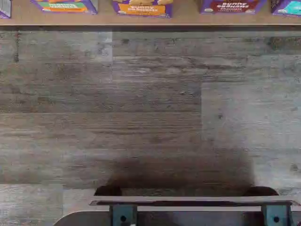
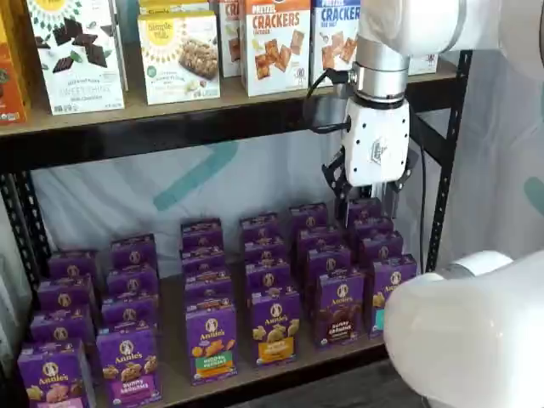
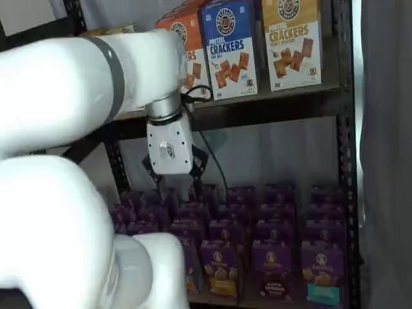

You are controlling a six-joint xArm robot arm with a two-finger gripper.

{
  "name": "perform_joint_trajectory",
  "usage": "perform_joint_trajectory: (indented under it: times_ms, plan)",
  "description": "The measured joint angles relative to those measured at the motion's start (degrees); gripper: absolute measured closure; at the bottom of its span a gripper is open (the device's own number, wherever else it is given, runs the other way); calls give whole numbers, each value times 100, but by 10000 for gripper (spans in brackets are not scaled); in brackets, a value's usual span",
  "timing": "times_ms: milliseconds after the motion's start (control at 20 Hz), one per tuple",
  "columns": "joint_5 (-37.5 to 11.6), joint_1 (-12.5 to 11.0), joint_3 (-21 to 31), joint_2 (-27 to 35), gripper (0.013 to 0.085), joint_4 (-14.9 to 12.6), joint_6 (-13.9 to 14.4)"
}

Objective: Pick up the purple box with a brown patch in the center, on the bottom shelf, the fifth box from the left

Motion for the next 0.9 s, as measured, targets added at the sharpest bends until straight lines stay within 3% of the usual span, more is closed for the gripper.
perform_joint_trajectory:
  times_ms: [50, 150, 200, 350, 700, 900]
  plan:
    - [-30, -27, 19, -23, 130, 58, -46]
    - [-303, -266, 192, -230, 130, 490, -358]
    - [-350, -284, 208, -247, 130, 537, -394]
    - [-359, -270, 169, -195, 130, 507, -381]
    - [-246, -222, 24, 276, 130, 162, -261]
    - [-631, -392, 178, 486, 130, 294, -476]
